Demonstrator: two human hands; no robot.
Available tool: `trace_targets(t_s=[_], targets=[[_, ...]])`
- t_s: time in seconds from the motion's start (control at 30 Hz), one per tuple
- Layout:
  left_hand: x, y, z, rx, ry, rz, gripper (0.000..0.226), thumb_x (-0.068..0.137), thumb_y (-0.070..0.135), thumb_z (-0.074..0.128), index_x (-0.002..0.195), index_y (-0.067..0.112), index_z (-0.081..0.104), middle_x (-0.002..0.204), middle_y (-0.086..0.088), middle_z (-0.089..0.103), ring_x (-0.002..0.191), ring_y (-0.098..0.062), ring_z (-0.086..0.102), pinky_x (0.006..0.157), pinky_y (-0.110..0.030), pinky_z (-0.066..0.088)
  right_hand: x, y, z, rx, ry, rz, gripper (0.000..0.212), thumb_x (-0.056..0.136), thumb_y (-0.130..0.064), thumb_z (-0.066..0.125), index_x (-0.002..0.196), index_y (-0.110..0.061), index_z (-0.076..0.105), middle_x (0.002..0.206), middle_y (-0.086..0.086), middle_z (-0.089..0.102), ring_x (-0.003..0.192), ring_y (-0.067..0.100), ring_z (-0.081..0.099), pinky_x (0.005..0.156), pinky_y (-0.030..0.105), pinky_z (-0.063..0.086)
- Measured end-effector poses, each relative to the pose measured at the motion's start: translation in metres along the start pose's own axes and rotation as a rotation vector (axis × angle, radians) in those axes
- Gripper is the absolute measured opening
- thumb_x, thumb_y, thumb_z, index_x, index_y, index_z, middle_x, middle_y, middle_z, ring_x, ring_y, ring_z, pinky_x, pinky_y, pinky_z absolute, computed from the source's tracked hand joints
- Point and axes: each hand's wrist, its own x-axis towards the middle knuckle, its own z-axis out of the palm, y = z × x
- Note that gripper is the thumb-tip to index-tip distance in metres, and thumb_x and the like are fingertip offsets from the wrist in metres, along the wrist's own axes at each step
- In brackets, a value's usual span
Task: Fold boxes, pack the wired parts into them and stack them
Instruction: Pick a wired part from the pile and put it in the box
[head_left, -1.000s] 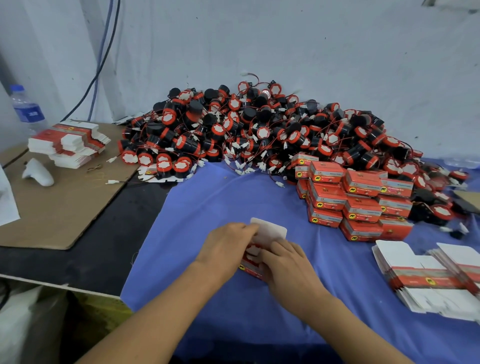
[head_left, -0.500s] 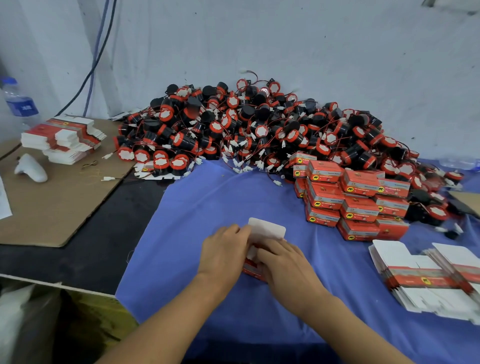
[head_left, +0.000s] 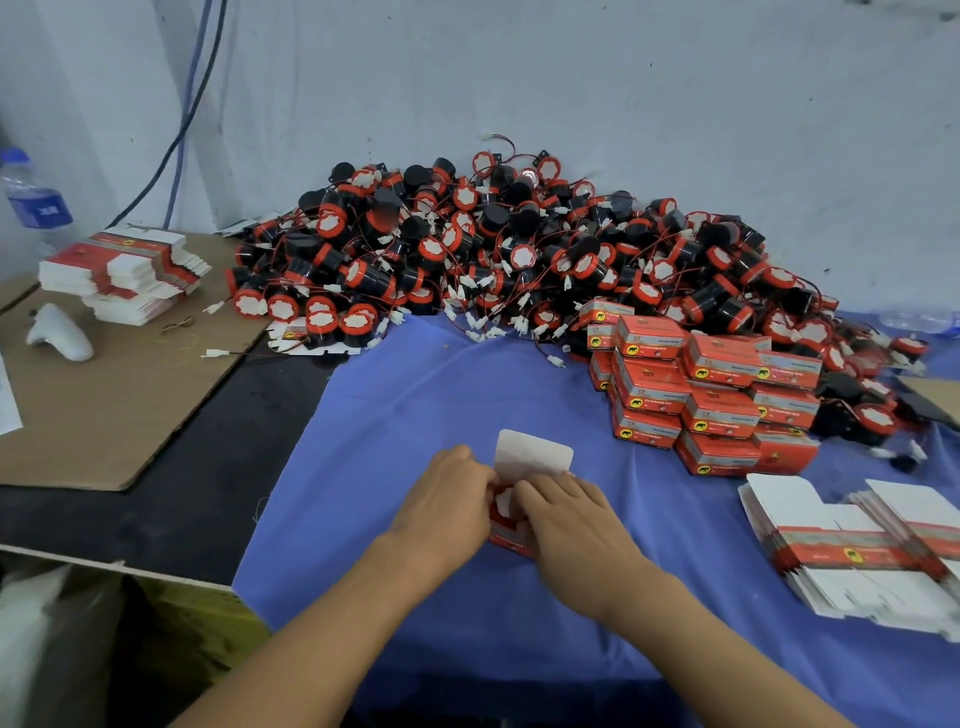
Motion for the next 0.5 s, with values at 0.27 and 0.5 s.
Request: trace_targets(t_s=[0.27, 0.5], targets=[[0.013, 0.008, -0.004, 0.131, -0.203, -0.139, 0.027, 0.094, 0.013, 0.044, 0.066, 0.013, 0.044, 0.100, -0.009, 0.043, 0.095, -0.026, 0.042, 0.077, -0.035, 0.041, -0.009, 0.006, 0.015, 0.164, 0.180, 0.010, 0.010, 0.101, -0.020, 0.047, 0.099, -0.019, 0.057, 0.110, -0.007, 0.056, 0.102, 0.017, 0.049, 0.097, 0.034, 0.043], [0.013, -0.009, 0.001, -0.407, 0.026, -0.353, 0.016, 0.075, 0.008, 0.073, 0.079, 0.023, 0.069, 0.091, 0.006, 0.057, 0.082, -0.013, 0.056, 0.061, -0.019, 0.043, -0.024, 0.004, 0.051, 0.419, 0.470, 0.145, 0.023, 0.094, -0.009, 0.067, 0.107, -0.028, 0.069, 0.145, 0.001, 0.029, 0.137, 0.008, 0.032, 0.106, 0.006, 0.026]])
